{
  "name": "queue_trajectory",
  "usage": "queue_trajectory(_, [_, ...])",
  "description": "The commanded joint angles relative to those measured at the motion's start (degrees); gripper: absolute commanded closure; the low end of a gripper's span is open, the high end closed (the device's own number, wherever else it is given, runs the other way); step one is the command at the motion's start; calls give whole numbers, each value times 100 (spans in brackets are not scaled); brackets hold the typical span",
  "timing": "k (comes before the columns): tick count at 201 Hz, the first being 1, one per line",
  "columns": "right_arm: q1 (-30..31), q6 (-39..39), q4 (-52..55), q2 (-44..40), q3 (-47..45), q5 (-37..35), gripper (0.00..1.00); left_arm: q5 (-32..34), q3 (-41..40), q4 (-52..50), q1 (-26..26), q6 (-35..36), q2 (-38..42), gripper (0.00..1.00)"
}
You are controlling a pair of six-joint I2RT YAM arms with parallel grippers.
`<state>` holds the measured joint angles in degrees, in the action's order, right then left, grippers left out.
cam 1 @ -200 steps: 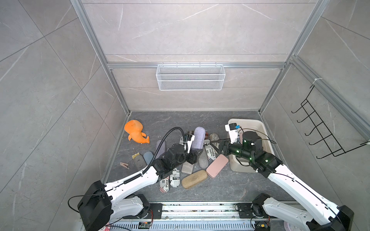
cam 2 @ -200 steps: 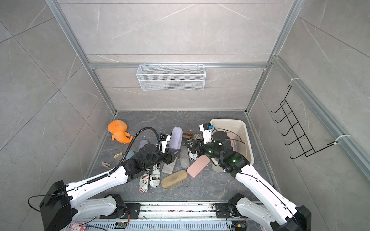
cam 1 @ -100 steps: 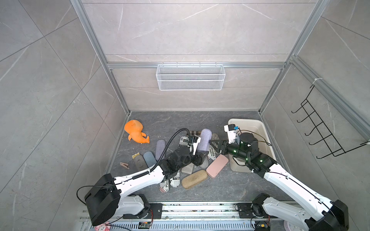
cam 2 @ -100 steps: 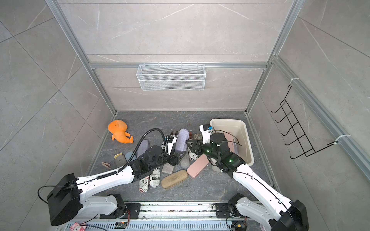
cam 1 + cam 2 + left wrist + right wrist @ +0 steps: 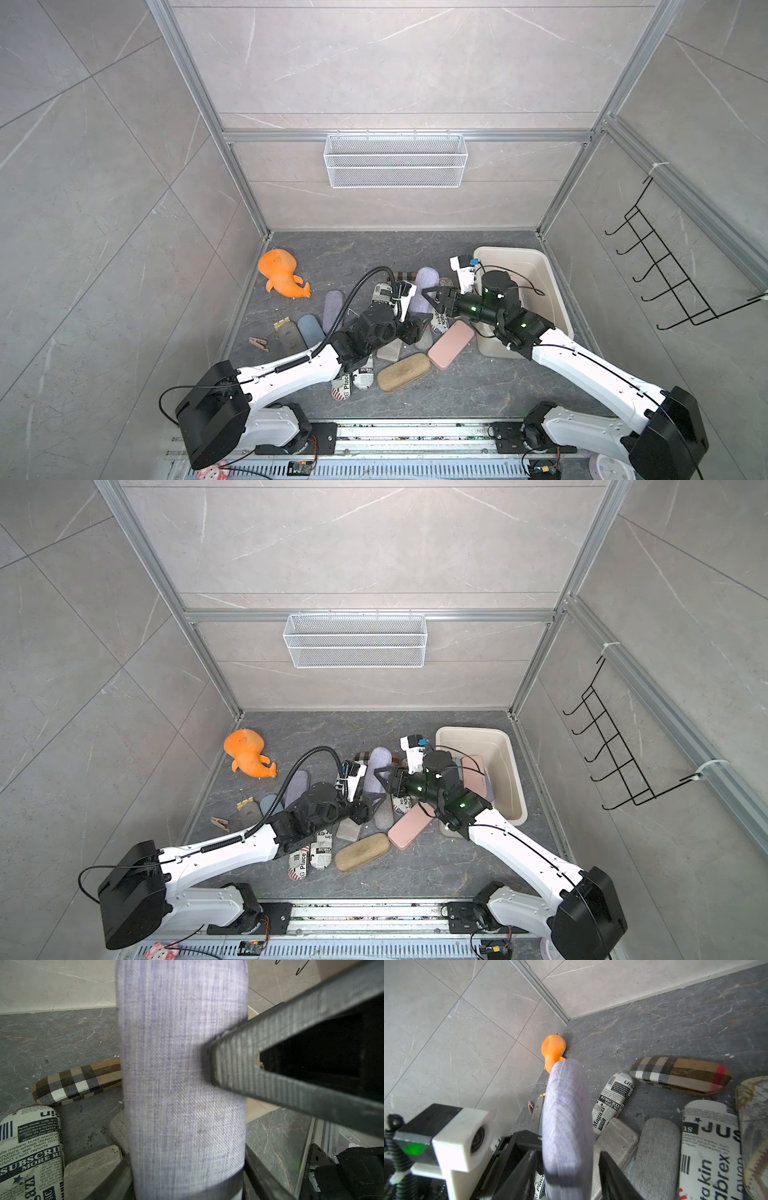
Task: Put the glasses cases into the storage boxes
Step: Pick up the glasses case at the center of the board.
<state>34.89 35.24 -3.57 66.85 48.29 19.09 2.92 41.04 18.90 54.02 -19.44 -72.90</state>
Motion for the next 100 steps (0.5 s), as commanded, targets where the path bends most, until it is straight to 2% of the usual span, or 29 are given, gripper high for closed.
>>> queue_trajectory(1, [74, 8, -137, 56, 218, -11, 56, 84, 273, 554, 11, 105, 36, 45])
queue_trajectory(19, [112, -47, -73, 69, 283, 11, 61, 79, 280, 546, 12, 93, -1, 42])
queue_trajectory(31, [131, -118, 22, 44, 331, -40, 62, 85, 268, 534, 13, 98, -6, 32])
queue_trajectory(62, [140, -236, 309, -25, 493, -299, 62, 102, 201, 455, 10, 70, 73, 17])
queue_trajectory(84, [140, -460, 667, -94, 727, -672, 62, 261, 36, 332, 10, 0, 322, 14])
queue_trajectory(100, [132, -809, 1143, -116, 1068, -1012, 62, 713, -58, -51, 7, -172, 622, 14])
